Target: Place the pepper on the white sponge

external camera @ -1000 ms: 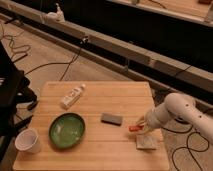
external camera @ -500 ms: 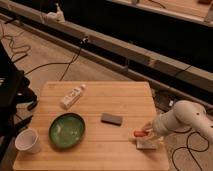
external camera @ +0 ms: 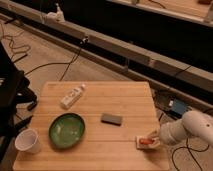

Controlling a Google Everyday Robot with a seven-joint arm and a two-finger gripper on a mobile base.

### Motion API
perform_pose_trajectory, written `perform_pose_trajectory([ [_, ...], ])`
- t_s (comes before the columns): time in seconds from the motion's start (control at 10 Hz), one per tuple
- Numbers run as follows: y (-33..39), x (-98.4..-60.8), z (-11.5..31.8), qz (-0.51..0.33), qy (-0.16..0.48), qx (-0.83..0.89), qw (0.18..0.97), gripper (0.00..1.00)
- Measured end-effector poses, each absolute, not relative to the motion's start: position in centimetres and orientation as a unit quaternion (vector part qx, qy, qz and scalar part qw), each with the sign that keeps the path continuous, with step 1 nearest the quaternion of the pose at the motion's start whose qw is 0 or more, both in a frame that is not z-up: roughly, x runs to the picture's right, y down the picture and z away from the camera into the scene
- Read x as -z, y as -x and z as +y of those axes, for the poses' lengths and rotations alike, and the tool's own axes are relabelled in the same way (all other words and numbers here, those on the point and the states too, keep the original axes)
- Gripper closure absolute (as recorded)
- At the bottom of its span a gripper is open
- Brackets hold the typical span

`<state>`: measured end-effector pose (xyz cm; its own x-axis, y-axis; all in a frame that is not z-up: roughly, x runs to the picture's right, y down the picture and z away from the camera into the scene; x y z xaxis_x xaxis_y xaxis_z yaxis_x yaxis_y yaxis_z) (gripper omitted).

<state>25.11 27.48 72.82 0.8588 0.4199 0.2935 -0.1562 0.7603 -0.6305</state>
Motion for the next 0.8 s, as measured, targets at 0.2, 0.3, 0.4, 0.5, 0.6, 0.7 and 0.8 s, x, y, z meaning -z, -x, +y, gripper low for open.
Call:
perform_pose_trajectory([
  [0.2,-25.3,-73.2,27.2,-0.213,0.303,-0.159,0.915,0.29],
  [0.3,-25.3,-73.3,27.0,-0.214,0.299,-0.158,0.916,0.29],
  [0.4,-25.3,-73.6,26.8,-0.217,0.296,-0.157,0.917,0.29],
  [0.5,-25.1,-73.8,26.7,-0.219,0.294,-0.155,0.917,0.29],
  [0.6,-24.8,-74.1,26.5,-0.223,0.294,-0.152,0.917,0.29],
  [0.7,-24.7,-74.2,26.5,-0.224,0.292,-0.152,0.917,0.29],
  [0.8,-24.7,-74.2,26.1,-0.225,0.288,-0.154,0.918,0.29],
])
